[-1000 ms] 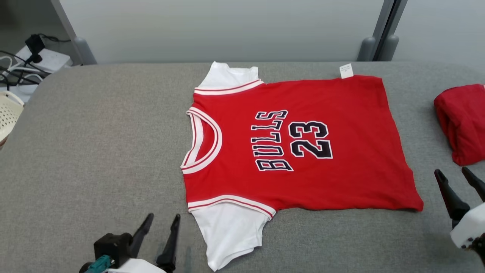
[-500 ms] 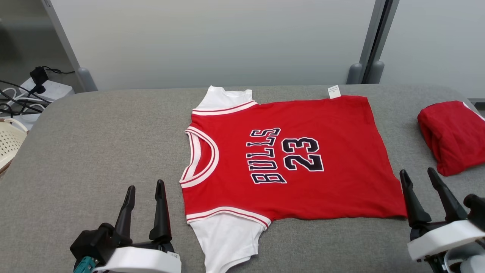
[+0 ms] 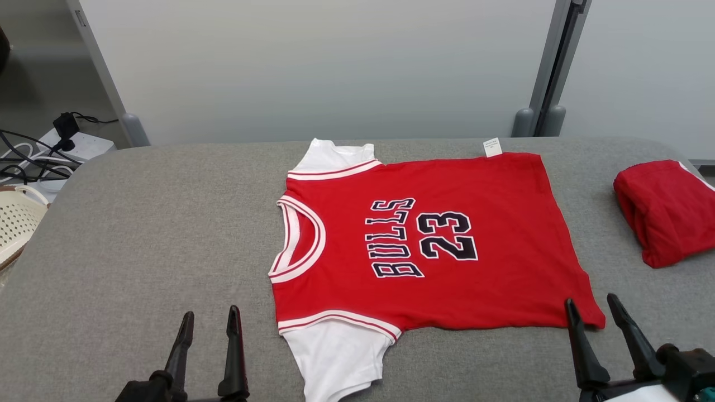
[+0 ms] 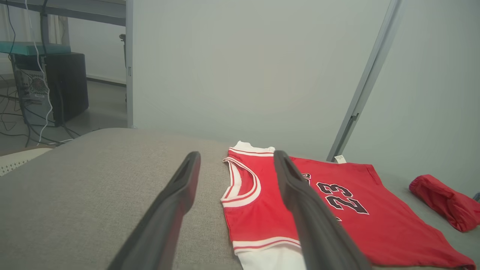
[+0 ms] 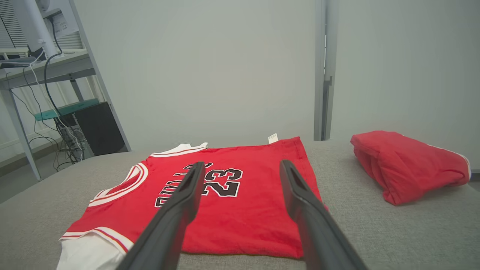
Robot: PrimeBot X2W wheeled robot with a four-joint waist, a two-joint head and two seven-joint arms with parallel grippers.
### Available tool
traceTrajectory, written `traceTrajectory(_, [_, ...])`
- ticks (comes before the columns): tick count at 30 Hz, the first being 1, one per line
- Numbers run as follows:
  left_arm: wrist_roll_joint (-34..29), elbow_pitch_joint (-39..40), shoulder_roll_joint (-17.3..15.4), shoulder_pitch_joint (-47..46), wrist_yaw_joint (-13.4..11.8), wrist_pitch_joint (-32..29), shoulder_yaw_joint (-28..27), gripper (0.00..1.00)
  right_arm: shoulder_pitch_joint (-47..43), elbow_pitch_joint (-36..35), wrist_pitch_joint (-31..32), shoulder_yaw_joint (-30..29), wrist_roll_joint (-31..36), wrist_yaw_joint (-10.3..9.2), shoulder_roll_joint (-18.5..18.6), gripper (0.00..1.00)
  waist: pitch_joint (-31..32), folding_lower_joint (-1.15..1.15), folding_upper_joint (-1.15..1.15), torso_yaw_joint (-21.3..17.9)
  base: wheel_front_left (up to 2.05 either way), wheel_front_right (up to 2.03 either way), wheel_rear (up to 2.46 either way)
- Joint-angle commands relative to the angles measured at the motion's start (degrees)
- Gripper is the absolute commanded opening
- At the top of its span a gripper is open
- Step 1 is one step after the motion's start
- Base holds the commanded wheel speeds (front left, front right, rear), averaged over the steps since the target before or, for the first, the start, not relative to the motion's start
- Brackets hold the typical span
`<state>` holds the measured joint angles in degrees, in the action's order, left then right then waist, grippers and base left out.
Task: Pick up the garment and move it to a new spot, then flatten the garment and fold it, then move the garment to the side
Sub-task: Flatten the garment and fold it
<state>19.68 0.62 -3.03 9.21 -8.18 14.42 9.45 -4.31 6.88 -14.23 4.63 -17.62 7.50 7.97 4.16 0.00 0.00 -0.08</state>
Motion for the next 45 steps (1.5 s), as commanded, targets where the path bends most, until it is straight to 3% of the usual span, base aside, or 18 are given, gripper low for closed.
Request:
traceTrajectory(1, [-0.37,1.17,0.09,-1.30,0.18,0.57,-1.78,1.00,0.58,-1.82,-0.76,1.14,0.59,-0.01,0.53,1.00,0.07,0.00,0.00,-0.02,0.00,0.00,0.00])
traceTrajectory(13, [-1.39,1.11,0.14,-1.36,-1.62,0.57,0.18,1.00,-0.44,-3.68,-0.76,0.67,1.11,-0.01,-0.28,1.00,-0.11,0.00,0.00,-0.03,0.00,0.00,0.00])
traceTrajectory(23, [-0.76,-0.70,0.14,-1.29,-1.66,0.58,1.21,1.00,-0.98,-3.40,-0.76,0.98,1.06,-0.01,-0.38,1.00,-0.33,0.00,0.00,0.34,0.00,0.00,0.00])
traceTrajectory(29, [4.43,-12.43,0.14,-2.44,-0.27,0.22,6.13,1.00,-0.74,-3.29,-0.76,1.13,0.88,-0.01,-0.08,1.00,-1.08,0.00,0.00,0.55,0.00,0.00,0.00])
traceTrajectory(34, [10.00,-22.38,0.15,-7.24,0.12,-3.59,11.72,1.00,-0.14,-3.15,-0.76,1.26,0.69,-0.01,0.49,1.00,-2.66,0.00,0.00,0.71,0.00,0.00,0.00])
traceTrajectory(45, [20.44,-34.39,0.15,-15.10,-2.76,-6.63,22.98,1.00,1.10,-2.99,-0.76,1.89,0.29,-0.01,2.35,1.00,-5.72,0.00,0.00,-0.18,0.00,0.00,0.00])
